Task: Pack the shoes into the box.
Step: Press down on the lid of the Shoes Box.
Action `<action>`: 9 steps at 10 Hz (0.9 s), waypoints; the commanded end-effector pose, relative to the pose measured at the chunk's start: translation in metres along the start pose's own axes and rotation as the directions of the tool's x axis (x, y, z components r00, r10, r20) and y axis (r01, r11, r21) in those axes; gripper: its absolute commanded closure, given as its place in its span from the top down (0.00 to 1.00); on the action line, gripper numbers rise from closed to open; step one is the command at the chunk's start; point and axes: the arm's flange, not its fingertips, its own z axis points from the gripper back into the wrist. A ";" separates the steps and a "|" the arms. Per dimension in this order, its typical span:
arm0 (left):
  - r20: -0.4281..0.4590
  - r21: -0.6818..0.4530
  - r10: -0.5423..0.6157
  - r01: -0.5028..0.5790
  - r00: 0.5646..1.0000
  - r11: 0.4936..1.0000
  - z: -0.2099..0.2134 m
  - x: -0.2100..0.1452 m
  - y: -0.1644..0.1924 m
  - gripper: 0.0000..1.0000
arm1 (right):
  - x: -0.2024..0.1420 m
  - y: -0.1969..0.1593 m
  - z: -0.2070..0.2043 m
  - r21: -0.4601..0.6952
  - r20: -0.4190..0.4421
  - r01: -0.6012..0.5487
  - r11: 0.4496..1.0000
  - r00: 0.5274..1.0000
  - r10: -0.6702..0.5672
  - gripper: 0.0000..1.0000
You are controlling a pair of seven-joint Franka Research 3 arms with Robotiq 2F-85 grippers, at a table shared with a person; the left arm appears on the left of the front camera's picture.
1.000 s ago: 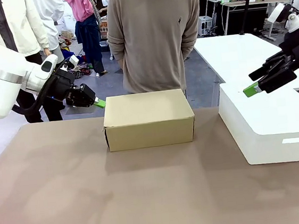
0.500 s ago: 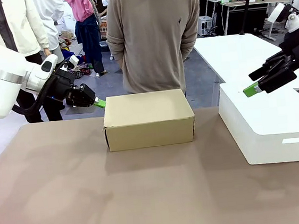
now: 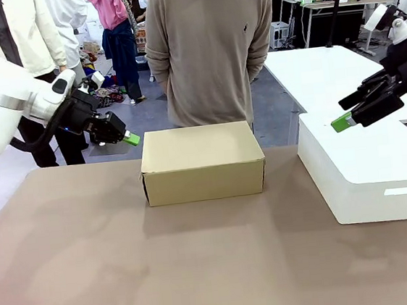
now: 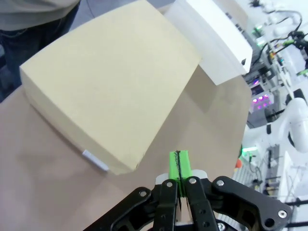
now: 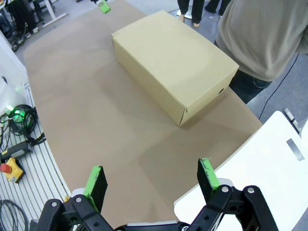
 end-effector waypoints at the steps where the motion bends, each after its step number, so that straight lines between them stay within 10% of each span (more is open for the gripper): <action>1: -0.093 0.076 -0.035 0.042 0.995 0.996 0.021 -0.011 -0.025 0.04 | 0.001 -0.001 -0.001 0.014 0.018 -0.006 1.000 1.000 0.006 1.00; 6: -0.301 0.170 -0.181 0.240 0.936 0.956 0.045 -0.040 -0.046 1.00 | 0.001 -0.001 -0.001 0.014 0.018 -0.006 1.000 1.000 0.006 1.00; 9: -0.291 0.277 -0.181 0.264 0.939 0.924 0.051 -0.066 -0.059 1.00 | 0.001 -0.001 -0.001 0.014 0.018 -0.006 1.000 1.000 0.006 1.00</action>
